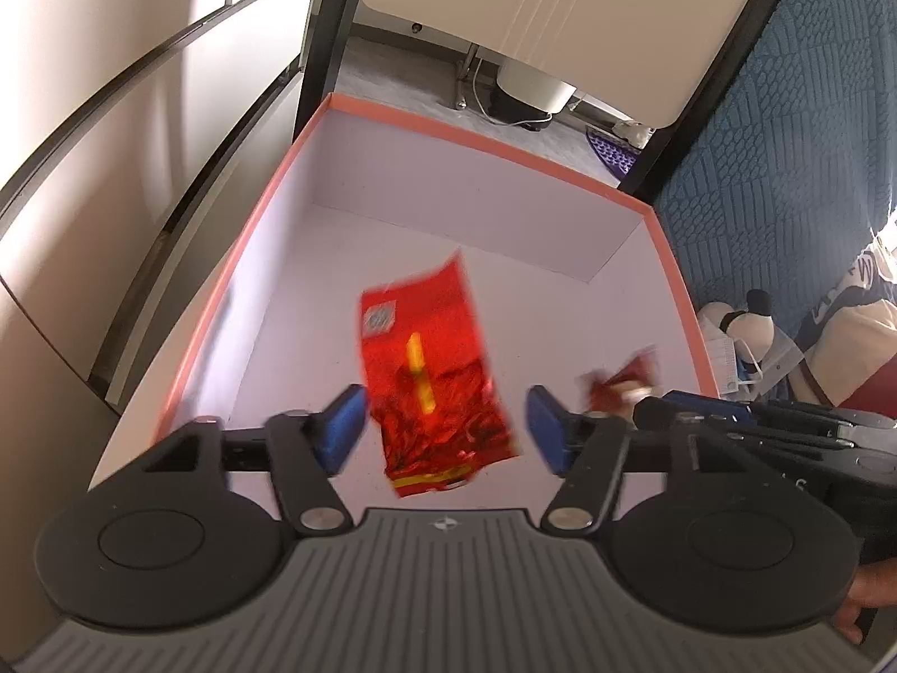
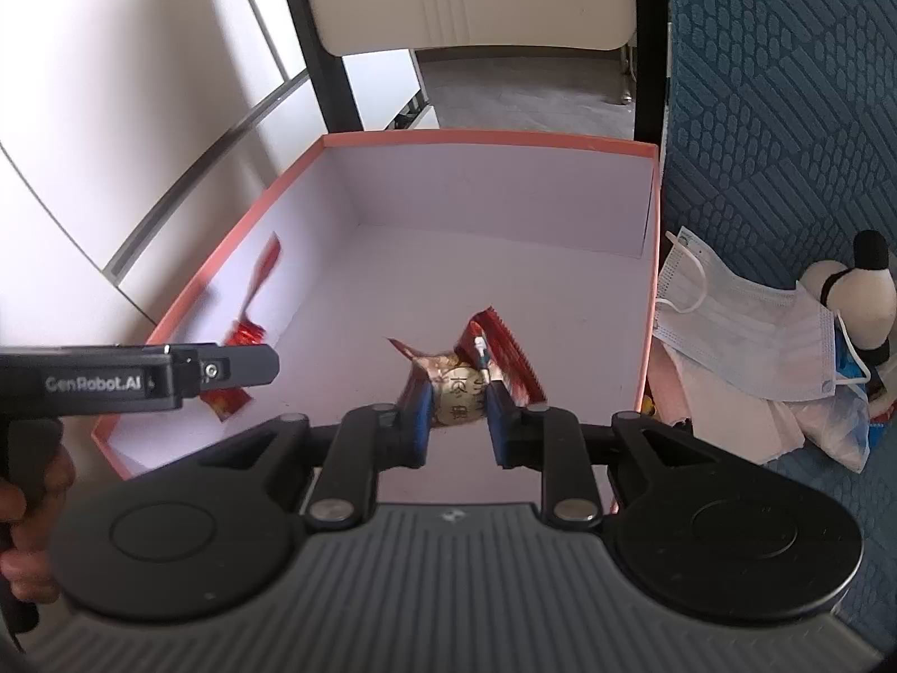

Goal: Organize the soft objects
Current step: 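Open the left tool to drop the packet while the right tool drops the wrapper into the box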

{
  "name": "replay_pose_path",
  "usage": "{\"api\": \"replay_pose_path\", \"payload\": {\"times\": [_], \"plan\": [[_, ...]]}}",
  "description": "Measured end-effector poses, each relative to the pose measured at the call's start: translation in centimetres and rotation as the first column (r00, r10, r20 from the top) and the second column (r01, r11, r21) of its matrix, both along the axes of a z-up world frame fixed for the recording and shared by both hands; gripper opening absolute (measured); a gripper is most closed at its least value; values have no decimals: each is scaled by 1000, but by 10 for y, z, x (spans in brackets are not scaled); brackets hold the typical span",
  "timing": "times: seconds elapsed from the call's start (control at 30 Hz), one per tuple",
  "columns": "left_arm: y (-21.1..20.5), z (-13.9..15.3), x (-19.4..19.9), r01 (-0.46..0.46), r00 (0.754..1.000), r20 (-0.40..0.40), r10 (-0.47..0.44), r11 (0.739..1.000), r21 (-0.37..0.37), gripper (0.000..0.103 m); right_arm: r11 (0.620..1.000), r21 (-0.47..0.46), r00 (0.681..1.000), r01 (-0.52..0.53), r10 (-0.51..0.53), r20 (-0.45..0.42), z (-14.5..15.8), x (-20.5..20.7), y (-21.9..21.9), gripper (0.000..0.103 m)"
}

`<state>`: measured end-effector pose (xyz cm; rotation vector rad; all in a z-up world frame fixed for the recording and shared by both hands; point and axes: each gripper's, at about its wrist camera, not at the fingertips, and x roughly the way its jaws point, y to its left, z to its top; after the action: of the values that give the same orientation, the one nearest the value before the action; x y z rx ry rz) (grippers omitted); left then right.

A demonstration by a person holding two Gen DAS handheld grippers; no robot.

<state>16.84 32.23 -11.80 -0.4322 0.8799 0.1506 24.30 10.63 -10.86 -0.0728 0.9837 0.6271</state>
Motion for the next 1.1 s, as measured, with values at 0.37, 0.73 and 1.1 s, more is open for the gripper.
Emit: {"api": "replay_pose_path", "payload": {"times": [0.37,0.73,1.1], "plan": [[-11,23,-27,-27,998,65,25,999,35,78,998,40,999,-39,38,31,21,-12,-2,29],[-47,44,-50,-23,991,133,12,996,83,78,995,93,993,-34,23,116,51,-35,-34,29],[-102,53,-68,12,978,204,-33,994,105,78,992,126,978,-1,-25,208,67,-58,-75,29]]}}
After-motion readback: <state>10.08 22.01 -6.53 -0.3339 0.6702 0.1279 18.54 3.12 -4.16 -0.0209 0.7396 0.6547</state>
